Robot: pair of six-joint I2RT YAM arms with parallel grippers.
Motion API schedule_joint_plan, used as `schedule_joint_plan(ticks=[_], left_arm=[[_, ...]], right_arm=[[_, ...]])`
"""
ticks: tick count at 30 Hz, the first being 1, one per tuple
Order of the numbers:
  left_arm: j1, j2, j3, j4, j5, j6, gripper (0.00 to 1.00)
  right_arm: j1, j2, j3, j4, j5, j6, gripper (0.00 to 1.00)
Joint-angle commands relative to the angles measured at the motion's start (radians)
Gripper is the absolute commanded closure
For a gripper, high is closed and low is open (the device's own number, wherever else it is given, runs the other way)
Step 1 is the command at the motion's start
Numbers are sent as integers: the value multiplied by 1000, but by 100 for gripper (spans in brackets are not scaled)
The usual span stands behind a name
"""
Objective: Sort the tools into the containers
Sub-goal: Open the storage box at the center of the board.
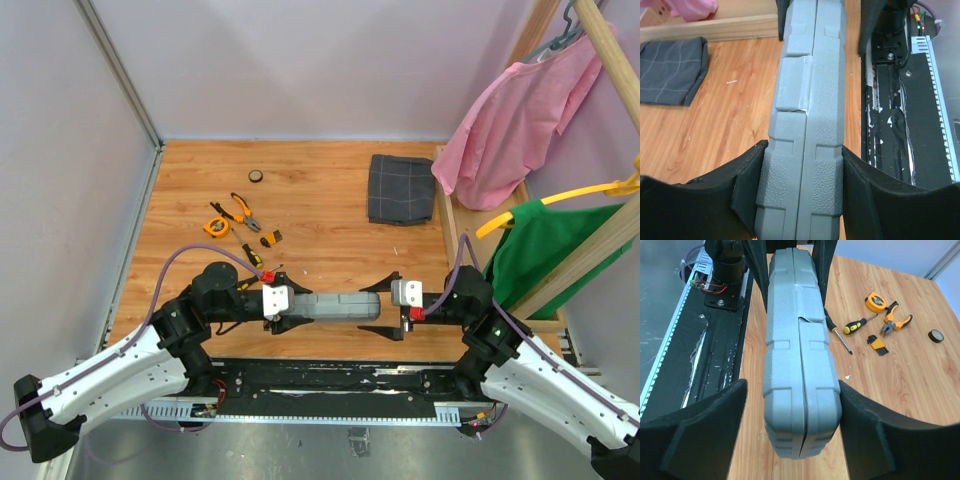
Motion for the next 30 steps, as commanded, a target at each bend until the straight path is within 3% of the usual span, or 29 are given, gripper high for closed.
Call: schedule_joint_plan(ticks=[1, 4, 11, 18, 30], left_arm=[[3, -15, -14, 23, -69, 11, 100], [3, 3, -10, 13, -98, 30, 100], [3, 60, 0, -14, -128, 61, 100], [3, 31, -20, -37, -118, 85, 100], [3, 6, -48, 1, -159, 58, 100]], right_arm=[[1, -36, -12, -26, 28, -34, 21], [0, -42, 1, -47, 43, -52, 15], [1, 3, 34, -38, 55, -83, 14], [25, 141, 68, 80, 44, -45, 16], [176, 328, 81, 311, 114, -40, 19]])
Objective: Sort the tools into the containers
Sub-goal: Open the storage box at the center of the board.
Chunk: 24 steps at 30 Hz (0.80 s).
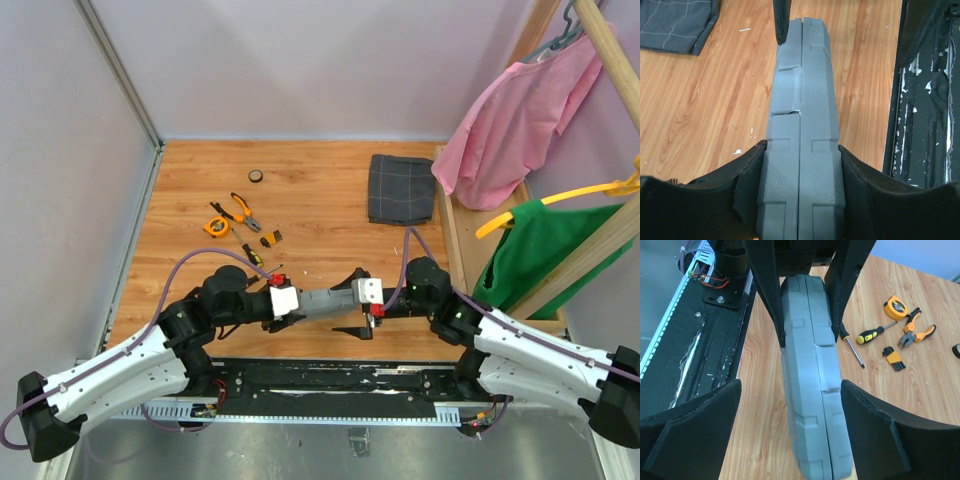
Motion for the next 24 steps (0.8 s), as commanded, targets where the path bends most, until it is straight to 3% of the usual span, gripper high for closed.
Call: schedule_joint_plan(ticks=[1, 17, 24], left_arm=[[2, -1, 9, 75, -7, -3, 100], [2, -3, 7, 77, 1, 18, 100], [2, -35, -1, 45, 98, 124, 100]], right_arm=[[46, 40, 43, 141, 35, 6, 19], [95, 180, 107, 157, 98, 35, 27], [94, 155, 125, 68, 98, 83, 28]])
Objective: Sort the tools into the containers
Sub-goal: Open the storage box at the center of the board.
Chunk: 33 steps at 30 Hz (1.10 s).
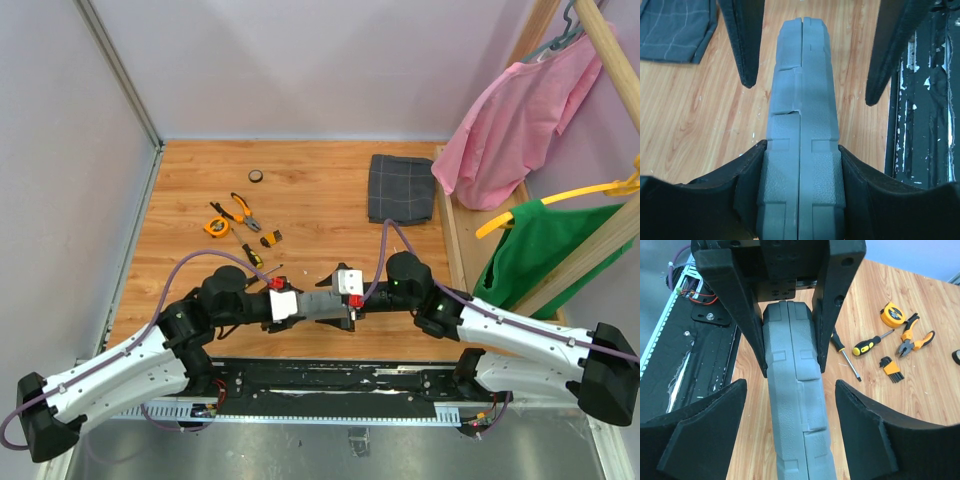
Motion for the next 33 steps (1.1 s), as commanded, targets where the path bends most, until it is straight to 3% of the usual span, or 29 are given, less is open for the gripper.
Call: schedule_joint_plan(ticks=[1, 6, 14, 33], left_arm=[[2, -48, -6, 46, 101, 116, 100], [2, -99, -19, 54, 83, 128, 100], [2, -107, -20, 53, 83, 130, 100], [2, -120, -21, 62, 76, 114, 100]], right_arm=[[13, -24, 43, -62, 7, 46, 28], [13, -18, 73, -145, -8, 48, 30], [13, 2, 76, -146, -18, 41, 38], [15, 19, 60, -127, -50, -82, 79]])
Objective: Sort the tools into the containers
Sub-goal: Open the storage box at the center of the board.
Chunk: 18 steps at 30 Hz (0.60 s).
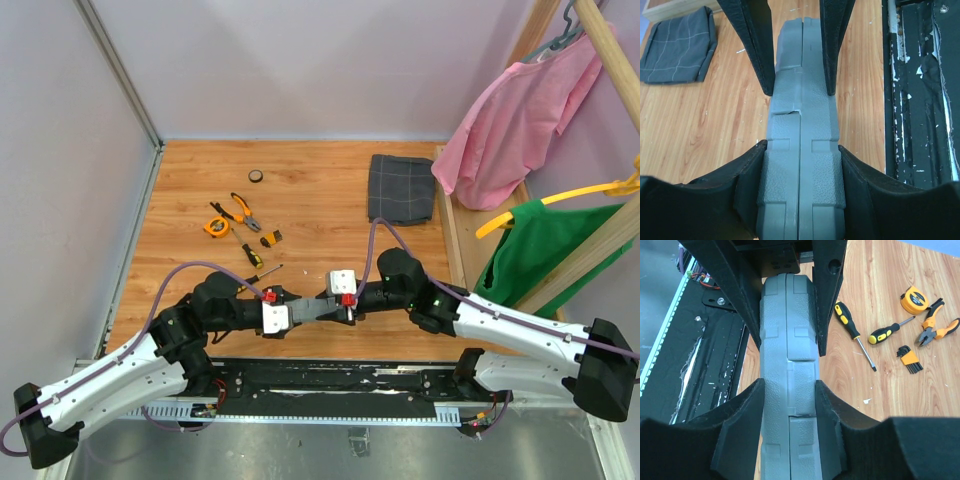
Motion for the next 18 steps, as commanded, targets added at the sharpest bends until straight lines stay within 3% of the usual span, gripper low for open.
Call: schedule_joint_plan(ticks=[1, 7, 13, 18], left_arm=[[2, -19, 8, 105, 5, -6, 100], [2, -17, 8, 108, 1, -16, 100], [2, -11, 8, 109, -2, -19, 100], [2, -7, 9, 110, -1, -17, 100]], right_arm=[[16, -18, -1, 5, -36, -101, 82], [53, -13, -7, -33, 34, -206, 87], [87, -24, -21, -31, 120, -282, 99], [98, -48, -42, -19, 150, -311, 99]])
